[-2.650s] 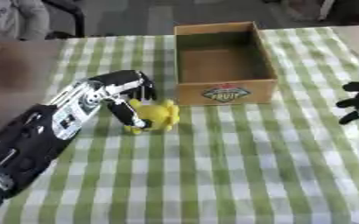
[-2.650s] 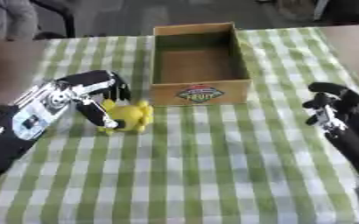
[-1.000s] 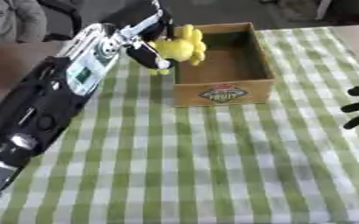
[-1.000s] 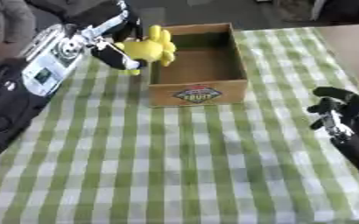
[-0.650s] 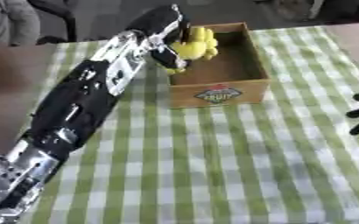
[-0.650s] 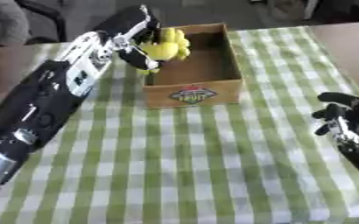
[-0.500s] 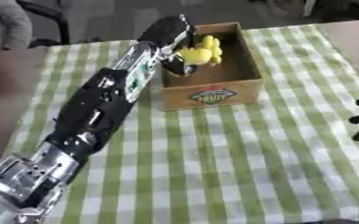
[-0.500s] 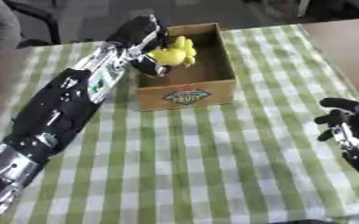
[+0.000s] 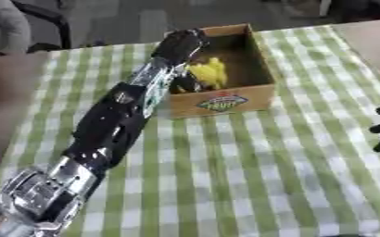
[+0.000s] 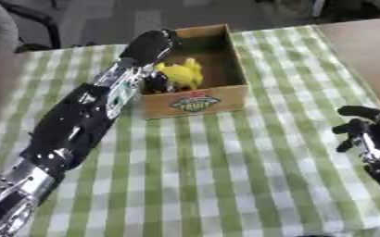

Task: Pick up objects on the table and place them in the box.

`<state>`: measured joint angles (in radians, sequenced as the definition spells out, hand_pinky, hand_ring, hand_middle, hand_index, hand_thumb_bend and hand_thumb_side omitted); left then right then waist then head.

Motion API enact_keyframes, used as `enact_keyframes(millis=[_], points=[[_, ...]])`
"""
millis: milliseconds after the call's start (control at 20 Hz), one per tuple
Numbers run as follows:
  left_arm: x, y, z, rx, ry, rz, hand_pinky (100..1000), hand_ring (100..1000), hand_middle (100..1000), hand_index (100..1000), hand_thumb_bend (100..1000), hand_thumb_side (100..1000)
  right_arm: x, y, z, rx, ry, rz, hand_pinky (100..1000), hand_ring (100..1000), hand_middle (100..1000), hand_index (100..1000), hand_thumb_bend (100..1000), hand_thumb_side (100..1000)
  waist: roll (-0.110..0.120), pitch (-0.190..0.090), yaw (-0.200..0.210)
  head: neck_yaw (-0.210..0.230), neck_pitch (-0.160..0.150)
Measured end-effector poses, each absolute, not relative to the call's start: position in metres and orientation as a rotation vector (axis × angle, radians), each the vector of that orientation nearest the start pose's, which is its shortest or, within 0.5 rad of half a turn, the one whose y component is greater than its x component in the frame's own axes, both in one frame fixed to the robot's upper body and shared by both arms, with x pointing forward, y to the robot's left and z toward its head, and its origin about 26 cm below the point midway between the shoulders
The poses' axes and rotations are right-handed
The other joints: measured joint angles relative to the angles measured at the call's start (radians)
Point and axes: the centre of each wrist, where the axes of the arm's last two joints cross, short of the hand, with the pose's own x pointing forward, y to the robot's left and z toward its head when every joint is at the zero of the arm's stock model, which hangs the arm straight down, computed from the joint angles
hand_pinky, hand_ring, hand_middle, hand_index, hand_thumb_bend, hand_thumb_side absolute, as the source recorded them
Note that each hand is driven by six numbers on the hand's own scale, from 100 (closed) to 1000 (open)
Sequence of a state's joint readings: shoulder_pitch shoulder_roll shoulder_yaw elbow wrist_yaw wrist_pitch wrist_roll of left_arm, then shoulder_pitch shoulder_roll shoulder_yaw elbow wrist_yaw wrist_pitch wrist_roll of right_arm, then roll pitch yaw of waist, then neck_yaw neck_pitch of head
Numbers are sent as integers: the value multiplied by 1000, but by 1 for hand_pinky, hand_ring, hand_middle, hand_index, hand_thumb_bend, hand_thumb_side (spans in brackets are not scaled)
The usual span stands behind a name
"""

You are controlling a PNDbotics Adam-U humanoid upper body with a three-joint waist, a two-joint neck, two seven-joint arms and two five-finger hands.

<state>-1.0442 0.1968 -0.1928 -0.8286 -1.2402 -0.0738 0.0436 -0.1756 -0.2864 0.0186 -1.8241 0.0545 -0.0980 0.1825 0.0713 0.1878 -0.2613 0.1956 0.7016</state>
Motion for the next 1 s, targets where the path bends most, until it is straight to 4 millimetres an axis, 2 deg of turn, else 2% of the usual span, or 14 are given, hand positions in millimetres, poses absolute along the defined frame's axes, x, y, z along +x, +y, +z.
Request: enact_keyframes(millis=[100,150,250,350,400,450,500,600,650,700,900,1000], points=[[488,159,181,1233,-1705,-1421,695,689,694,776,867,333,306,-273,119,-88,-2027,546,479,661,756,799,100,628,0,0,8,-1,0],[487,159,185,1228,-1729,-1406,670,652,657,762,856,291,306,-274,119,-89,-2027,545,479,661,755,798,100,628,0,0,15,-3,0],[483,161,195,1200,-1797,-1349,656,631,634,748,788,274,306,-275,119,-93,-2025,541,479,661,755,798,100,627,-1,0,33,-9,0],[477,165,208,1151,-1884,-1260,629,597,596,723,655,249,306,-276,118,-98,-2023,535,479,661,755,798,100,625,-5,-4,50,-18,0],[472,167,215,1118,-1934,-1208,605,573,572,697,520,272,305,-277,117,-100,-2020,531,479,661,755,798,100,625,-7,-6,60,-23,0],[467,171,221,1074,-1985,-1145,603,571,569,695,512,275,305,-278,116,-104,-2017,526,479,661,755,798,100,624,-10,-7,71,-29,0],[461,176,226,1023,-2028,-1081,590,559,556,683,413,301,305,-278,116,-106,-2016,524,479,661,755,798,100,622,-12,-9,81,-35,0],[445,187,231,900,-2101,-945,573,539,533,664,308,354,305,-278,116,-108,-2018,521,479,661,755,798,100,621,-15,-11,103,-47,0],[435,195,230,832,-2127,-876,572,537,531,662,300,360,305,-279,117,-112,-2018,516,479,661,756,798,100,621,-17,-11,114,-53,0],[425,202,227,761,-2146,-808,553,527,520,650,249,426,305,-279,117,-114,-2019,512,479,661,756,798,100,620,-19,-12,125,-58,1],[379,228,201,468,-2173,-498,547,527,516,641,235,485,305,-282,117,-125,-2022,490,479,663,757,799,100,616,-30,-17,167,-70,2],[359,241,186,384,-2164,-357,546,528,515,638,231,501,305,-282,117,-129,-2023,480,479,663,759,799,100,616,-35,-17,179,-76,6]])
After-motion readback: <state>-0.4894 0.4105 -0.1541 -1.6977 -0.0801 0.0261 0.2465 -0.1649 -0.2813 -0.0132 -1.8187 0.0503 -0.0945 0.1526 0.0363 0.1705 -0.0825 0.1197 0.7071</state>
